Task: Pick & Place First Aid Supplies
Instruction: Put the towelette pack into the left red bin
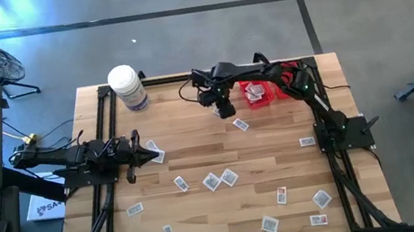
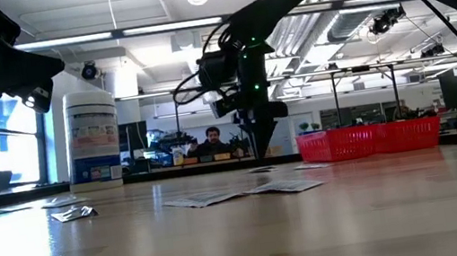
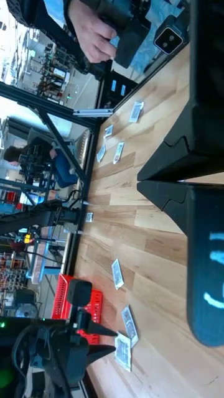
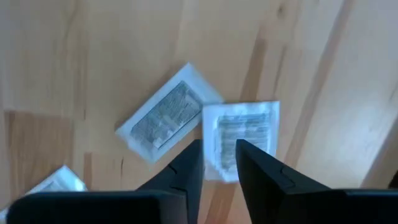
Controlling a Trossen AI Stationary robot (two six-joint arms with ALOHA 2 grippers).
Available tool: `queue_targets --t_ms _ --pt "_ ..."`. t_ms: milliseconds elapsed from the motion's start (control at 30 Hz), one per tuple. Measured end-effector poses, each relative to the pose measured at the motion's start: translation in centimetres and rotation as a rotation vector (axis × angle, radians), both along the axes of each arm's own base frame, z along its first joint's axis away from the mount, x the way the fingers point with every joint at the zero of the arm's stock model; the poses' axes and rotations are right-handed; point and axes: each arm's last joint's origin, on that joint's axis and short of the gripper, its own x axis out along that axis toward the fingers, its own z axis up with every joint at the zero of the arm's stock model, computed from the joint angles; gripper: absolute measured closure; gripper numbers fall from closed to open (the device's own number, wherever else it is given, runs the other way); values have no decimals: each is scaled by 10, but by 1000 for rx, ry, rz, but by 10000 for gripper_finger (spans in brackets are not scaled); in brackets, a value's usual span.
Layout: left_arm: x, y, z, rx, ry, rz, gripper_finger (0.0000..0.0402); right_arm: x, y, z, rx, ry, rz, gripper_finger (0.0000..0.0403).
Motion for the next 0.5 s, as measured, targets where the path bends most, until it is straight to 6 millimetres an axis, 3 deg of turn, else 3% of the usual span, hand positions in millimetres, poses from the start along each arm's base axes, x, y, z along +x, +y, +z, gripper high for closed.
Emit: queue_targets --t_ms 500 --pt "0 0 0 0 0 0 401 6 12 -5 -57 37 11 278"
